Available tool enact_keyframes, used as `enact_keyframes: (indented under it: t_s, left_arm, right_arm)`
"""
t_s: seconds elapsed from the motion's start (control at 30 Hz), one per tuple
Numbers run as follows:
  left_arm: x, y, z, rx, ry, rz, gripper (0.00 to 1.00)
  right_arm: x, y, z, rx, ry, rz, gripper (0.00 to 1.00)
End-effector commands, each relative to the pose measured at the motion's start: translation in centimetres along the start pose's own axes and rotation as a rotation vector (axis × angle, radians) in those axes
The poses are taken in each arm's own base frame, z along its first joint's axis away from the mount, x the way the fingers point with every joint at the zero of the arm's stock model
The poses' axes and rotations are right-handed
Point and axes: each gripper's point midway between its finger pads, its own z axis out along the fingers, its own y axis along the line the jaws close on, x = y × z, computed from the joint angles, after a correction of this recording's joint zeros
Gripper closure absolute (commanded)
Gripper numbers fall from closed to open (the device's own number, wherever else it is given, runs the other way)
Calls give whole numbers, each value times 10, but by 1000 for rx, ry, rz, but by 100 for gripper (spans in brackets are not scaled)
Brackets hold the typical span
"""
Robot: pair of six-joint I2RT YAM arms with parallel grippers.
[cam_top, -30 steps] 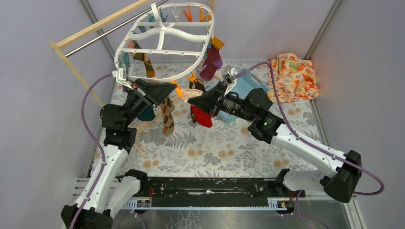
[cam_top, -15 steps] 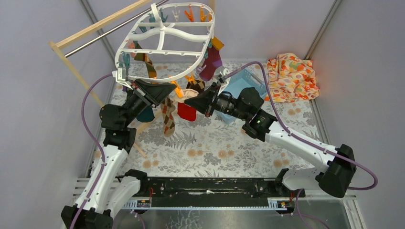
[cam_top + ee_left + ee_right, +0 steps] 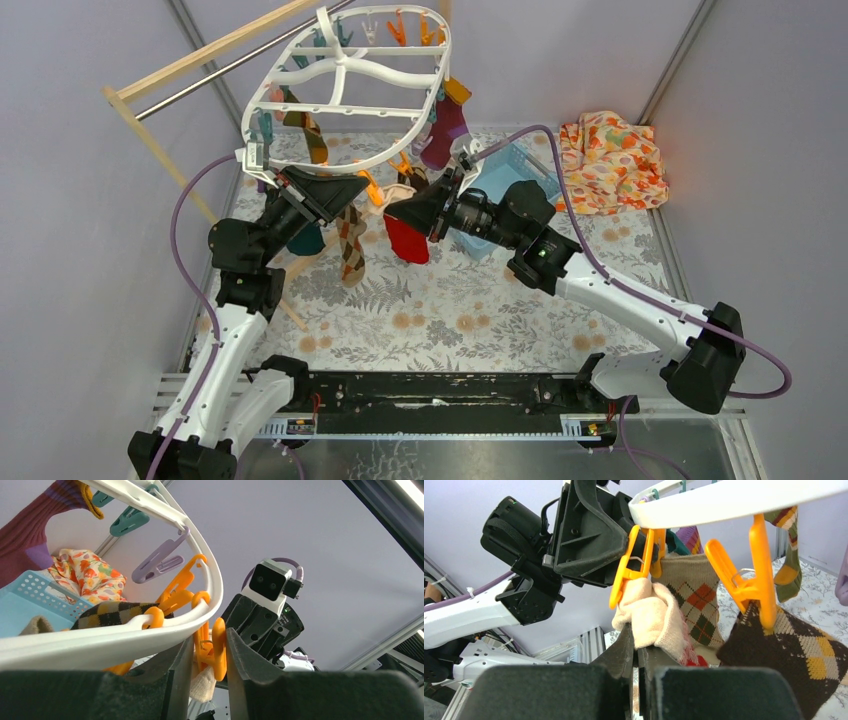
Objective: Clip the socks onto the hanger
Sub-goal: Clamp the sock onto the hanger.
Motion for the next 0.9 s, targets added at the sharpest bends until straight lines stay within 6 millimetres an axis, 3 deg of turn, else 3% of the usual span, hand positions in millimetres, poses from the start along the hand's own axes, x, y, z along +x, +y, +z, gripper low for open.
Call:
enact_keyframes:
  t_s: [0.0,0.13,0.23,0.43,0.57,0.67,0.87]
  left_arm:
    - [2,-27,-5,80,29,64,60]
    - [1,-26,-5,73,28,62,32]
    - [1,-25,-4,67,27,60,16]
    - [2,-17,-6,34,19,66,10]
    - [3,-11,-7,6,17,73,7]
    - [3,-2,-8,-35,14,90,5]
    - [5,25,-18,-190,19,157,4]
  right_arm:
    - [-42,25,5,-84,-110,-42,100]
    - [-41,25,5,-83,-108,-40,100]
    - [-40,24,3,-76,-106,-38,100]
    - [-32,18,0,-47,-88,-31,99]
    - [-13,0,1,35,-13,-19,55]
    - [5,-17,-6,123,46,-7,36]
    - [36,-49,-36,311,123,-10,26]
